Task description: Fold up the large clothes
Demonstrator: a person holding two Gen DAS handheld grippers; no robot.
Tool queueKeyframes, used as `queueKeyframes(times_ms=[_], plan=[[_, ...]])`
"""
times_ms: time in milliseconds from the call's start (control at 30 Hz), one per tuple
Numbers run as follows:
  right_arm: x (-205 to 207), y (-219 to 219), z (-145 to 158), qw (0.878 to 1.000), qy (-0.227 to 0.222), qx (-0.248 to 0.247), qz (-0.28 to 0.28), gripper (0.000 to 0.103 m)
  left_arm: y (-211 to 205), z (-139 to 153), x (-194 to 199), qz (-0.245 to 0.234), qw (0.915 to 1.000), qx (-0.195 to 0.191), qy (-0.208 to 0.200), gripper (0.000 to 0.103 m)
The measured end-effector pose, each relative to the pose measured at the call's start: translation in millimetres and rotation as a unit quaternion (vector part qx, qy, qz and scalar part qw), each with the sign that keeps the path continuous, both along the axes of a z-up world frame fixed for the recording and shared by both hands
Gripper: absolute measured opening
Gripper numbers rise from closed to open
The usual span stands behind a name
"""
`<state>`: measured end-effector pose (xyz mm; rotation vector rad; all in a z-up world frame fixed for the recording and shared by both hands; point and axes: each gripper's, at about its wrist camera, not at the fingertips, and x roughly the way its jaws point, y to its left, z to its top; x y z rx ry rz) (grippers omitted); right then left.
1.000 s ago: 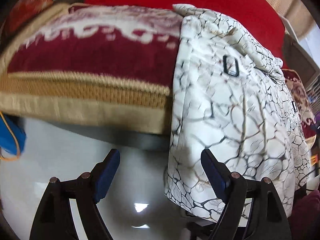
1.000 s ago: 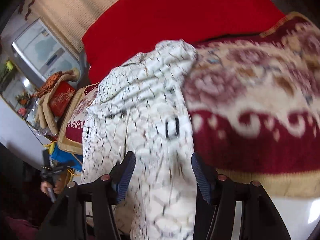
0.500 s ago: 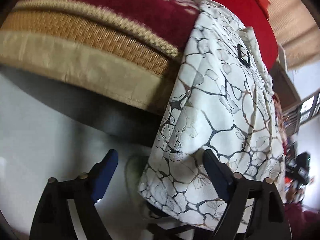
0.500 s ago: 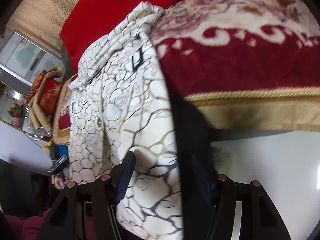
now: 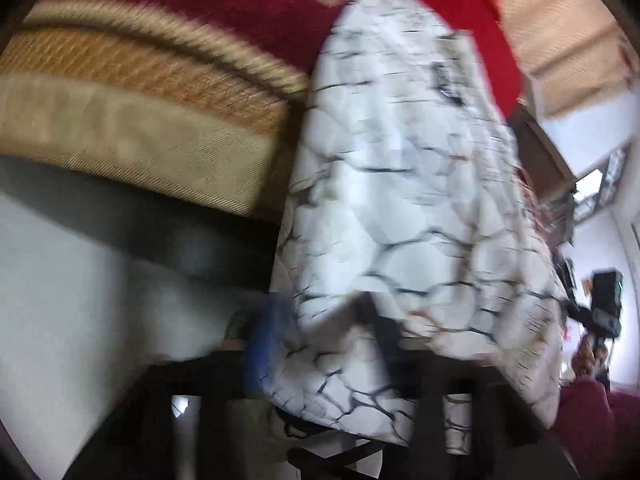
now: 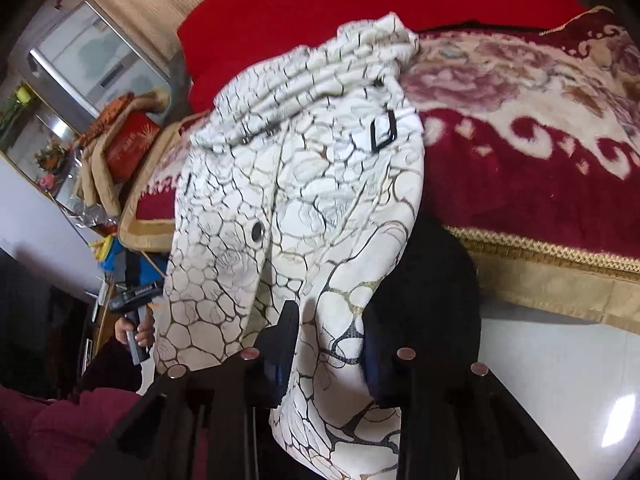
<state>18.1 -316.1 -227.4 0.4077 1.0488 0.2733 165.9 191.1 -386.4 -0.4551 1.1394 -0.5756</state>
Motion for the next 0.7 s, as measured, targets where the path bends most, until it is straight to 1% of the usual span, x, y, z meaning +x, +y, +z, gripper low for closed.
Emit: queueKeyframes(times_ms=[33, 67, 100, 133, 167, 200, 233, 267, 300, 333, 367, 400, 433, 500, 600, 667, 700], plan=[[1, -1, -3, 1.000, 0.012, 0.002, -0.001, 0.035, 3, -5, 4, 0.017, 0.9997, 0.006, 0.016, 0.098], [2, 0, -6, 1.000, 0.026, 0.004, -0.003, 0.036, 7, -12, 5, 0.031, 0.9991, -0.014, 0.026, 0.098], [3, 0, -9, 0.999, 0.043, 0.007, -0.007, 0.038, 8, -15, 7, 0.032, 0.9985, -0.030, 0.031, 0.098], [3, 1, -10, 0.999, 0.048, 0.011, -0.007, 0.042, 9, -19, 9, 0.036, 0.9975, -0.047, 0.038, 0.098], [3, 4, -10, 0.999, 0.047, 0.012, -0.006, 0.050, 8, -23, 11, 0.036, 0.9965, -0.063, 0.042, 0.098], [4, 6, -10, 0.999, 0.046, 0.017, 0.000, 0.062, 6, -23, 13, 0.033, 0.9962, -0.069, 0.041, 0.098], [5, 9, -9, 0.999, 0.048, 0.023, 0.006, 0.062, 2, -24, 14, 0.025, 0.9963, -0.074, 0.037, 0.094], [8, 11, -9, 0.999, 0.047, 0.018, 0.009, 0.062, -2, -23, 13, 0.013, 0.9962, -0.081, 0.029, 0.075], [9, 15, -8, 0.999, 0.043, 0.004, 0.014, 0.056, -6, -23, 13, 0.000, 0.9952, -0.093, 0.028, 0.060], [12, 20, -8, 0.999, 0.044, -0.011, 0.021, 0.036, -12, -22, 13, -0.014, 0.9937, -0.106, 0.033, 0.037], [15, 22, -10, 0.998, 0.050, -0.020, 0.026, 0.026, -15, -21, 13, -0.022, 0.9934, -0.108, 0.033, 0.019], [17, 24, -12, 0.997, 0.059, -0.029, 0.028, 0.020, -19, -17, 11, -0.032, 0.9935, -0.106, 0.026, 0.012], [19, 23, -12, 0.997, 0.062, -0.033, 0.027, 0.015, -24, -10, 8, -0.039, 0.9942, -0.100, 0.013, 0.007], [20, 23, -7, 0.998, 0.055, -0.029, 0.030, 0.011, -28, 4, 4, -0.043, 0.9952, -0.088, 0.002, 0.005], [23, 23, 13, 0.999, 0.023, -0.001, 0.036, 0.008, -30, 40, -3, -0.050, 0.9943, -0.088, -0.033, 0.005], [28, 21, 31, 0.999, -0.005, 0.026, 0.037, 0.008, -28, 74, -5, -0.049, 0.9916, -0.098, -0.067, 0.004], [31, 20, 37, 0.999, -0.016, 0.036, 0.038, 0.008, -26, 86, -3, -0.049, 0.9905, -0.102, -0.079, 0.004]])
